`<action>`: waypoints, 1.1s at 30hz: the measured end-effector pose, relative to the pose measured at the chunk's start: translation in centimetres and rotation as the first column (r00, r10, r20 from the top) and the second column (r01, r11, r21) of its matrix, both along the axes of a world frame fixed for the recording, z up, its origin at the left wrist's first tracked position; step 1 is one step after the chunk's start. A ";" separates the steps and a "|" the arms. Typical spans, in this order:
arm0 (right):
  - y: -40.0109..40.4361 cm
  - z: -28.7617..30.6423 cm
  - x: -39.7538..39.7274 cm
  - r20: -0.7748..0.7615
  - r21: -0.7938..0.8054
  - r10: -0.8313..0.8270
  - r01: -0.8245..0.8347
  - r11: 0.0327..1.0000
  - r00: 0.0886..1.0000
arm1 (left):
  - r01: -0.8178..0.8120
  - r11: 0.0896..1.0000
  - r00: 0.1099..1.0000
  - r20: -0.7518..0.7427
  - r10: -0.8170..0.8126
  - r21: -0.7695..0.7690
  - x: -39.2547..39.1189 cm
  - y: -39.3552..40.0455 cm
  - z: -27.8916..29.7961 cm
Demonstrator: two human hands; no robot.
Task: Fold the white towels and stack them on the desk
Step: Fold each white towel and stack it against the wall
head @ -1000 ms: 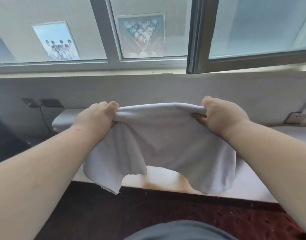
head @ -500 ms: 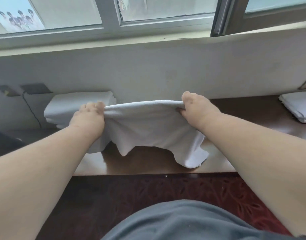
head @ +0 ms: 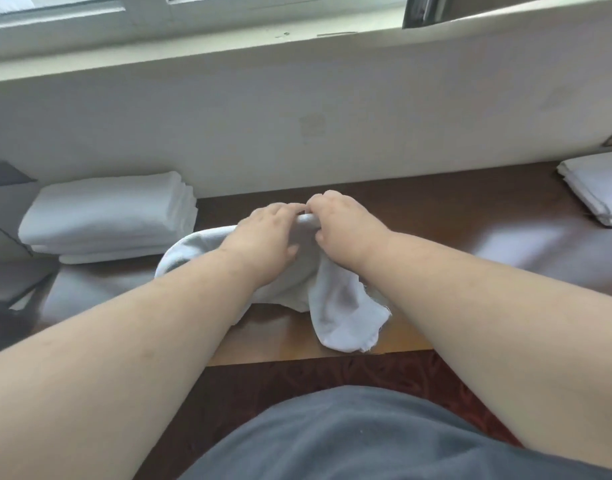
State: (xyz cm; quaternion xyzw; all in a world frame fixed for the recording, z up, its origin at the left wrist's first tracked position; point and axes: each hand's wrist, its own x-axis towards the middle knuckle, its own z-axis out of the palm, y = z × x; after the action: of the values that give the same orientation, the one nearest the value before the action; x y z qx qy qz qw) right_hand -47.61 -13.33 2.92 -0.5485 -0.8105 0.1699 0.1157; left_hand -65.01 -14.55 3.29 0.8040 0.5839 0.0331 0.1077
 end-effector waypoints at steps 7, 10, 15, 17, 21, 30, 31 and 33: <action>3.2 -1.9 7.2 0.025 -0.402 -0.012 0.021 0.915 1.000 | -0.121 0.992 0.990 -0.082 0.118 -0.037 2.5 4.1 -1.7; 4.1 -3.1 10.9 0.217 -0.595 0.082 0.065 0.801 0.973 | -0.169 0.984 0.985 -0.056 0.166 -0.050 2.8 5.4 -2.3; 5.1 -4.3 12.9 0.046 -0.605 -0.230 0.210 0.768 0.972 | -0.225 0.969 0.973 -0.073 0.218 -0.104 2.5 7.8 -3.4; 6.1 -4.6 12.9 -0.090 -0.560 -0.406 0.291 0.776 0.909 | -0.261 0.954 0.963 -0.112 0.246 -0.148 2.4 9.8 -3.8; 8.2 -5.1 13.2 -0.312 -0.487 -0.591 0.409 0.772 0.744 | -0.267 0.943 0.957 -0.169 0.235 -0.200 2.5 13.8 -5.0; 11.3 -9.3 13.2 -0.340 -0.575 -0.842 0.616 0.538 0.419 | -0.140 0.952 0.975 -0.204 0.085 -0.273 4.6 20.7 -10.0; 10.5 -10.4 13.3 -0.250 -0.601 -0.863 0.628 0.494 0.439 | -0.089 0.963 0.978 -0.205 0.036 -0.256 5.0 20.5 -10.6; 8.1 -12.5 14.0 -0.044 -0.625 -0.874 0.669 0.402 0.485 | 0.051 0.975 0.978 -0.185 -0.092 -0.218 6.1 20.0 -11.8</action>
State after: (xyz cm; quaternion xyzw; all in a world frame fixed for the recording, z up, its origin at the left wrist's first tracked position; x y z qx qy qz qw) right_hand -33.63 -5.22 -9.62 -0.8309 -0.3345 0.4089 0.1746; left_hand -58.90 5.41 -8.48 0.8078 0.5624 -0.1118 0.1367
